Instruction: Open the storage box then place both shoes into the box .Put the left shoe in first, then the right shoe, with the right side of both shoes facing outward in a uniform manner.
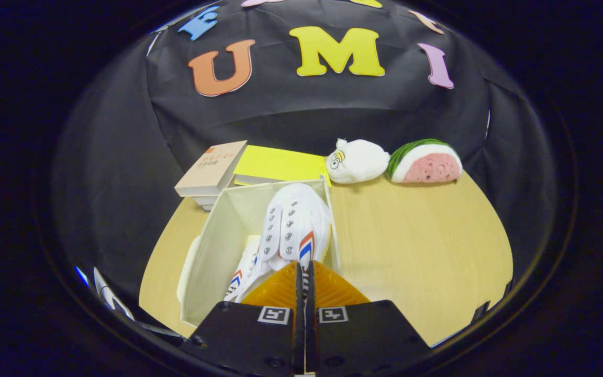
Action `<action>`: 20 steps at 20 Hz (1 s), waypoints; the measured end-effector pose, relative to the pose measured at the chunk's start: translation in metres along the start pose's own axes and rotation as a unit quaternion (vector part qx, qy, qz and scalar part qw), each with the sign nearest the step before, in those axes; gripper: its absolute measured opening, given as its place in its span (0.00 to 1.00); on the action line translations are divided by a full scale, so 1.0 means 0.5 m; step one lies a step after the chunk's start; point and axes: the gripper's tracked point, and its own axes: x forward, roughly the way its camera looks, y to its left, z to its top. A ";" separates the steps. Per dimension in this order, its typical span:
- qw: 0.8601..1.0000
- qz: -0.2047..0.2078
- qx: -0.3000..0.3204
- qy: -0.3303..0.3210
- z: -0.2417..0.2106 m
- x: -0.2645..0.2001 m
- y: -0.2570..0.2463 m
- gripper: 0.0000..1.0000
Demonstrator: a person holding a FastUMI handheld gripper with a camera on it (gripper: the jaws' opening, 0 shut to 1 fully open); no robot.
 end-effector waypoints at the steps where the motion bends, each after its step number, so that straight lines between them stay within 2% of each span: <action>1: 1.000 -0.001 -0.005 -0.004 -0.001 0.001 0.001 0.06; 3: 0.999 -0.002 -0.017 -0.050 0.029 -0.012 0.006 0.09; 5: 0.996 -0.027 -0.032 -0.084 0.054 -0.033 -0.007 0.17; 7: 0.992 -0.020 -0.057 -0.106 0.059 -0.041 0.004 0.59; 9: 0.990 -0.037 -0.059 -0.119 0.068 -0.050 -0.021 1.00; 13: 0.984 -0.049 -0.066 -0.159 0.072 -0.066 -0.045 1.00; 17: 0.978 -0.029 -0.056 -0.200 0.060 -0.080 -0.056 1.00; 20: 0.969 -0.019 -0.040 -0.244 0.061 -0.128 -0.079 1.00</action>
